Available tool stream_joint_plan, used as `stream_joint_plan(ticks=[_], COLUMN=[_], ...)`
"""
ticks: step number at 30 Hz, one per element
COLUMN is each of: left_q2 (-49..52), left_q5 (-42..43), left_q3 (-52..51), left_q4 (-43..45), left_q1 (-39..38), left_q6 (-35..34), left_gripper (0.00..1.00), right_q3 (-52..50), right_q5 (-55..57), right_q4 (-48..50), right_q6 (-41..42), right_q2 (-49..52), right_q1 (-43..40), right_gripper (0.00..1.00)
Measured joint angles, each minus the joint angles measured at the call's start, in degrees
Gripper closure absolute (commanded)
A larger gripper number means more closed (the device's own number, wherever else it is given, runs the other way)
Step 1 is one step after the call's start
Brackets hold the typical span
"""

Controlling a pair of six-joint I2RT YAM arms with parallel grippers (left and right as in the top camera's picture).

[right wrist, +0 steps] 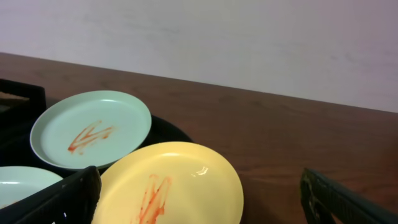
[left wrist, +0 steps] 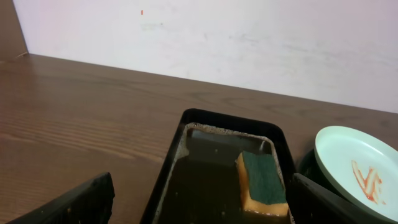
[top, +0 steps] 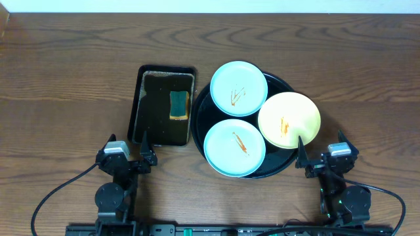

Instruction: Clean dirty plates on tray and stack at the side

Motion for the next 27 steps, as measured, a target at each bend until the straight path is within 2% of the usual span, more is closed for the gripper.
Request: stream_joint_plan(ticks=[27], left_q2=[0.0], left_q5=[-2.7], left_q3=[0.1], left_q4=[0.1], left_q1=[0.0], left_q6=[1.3], left_gripper=[0.11], right_q3=[0.0], right_q5=[-0.2], right_q4=[0.1], right_q6=[0.0], right_q2=[0.0], right_q1=[0.0], right_gripper=[0.01])
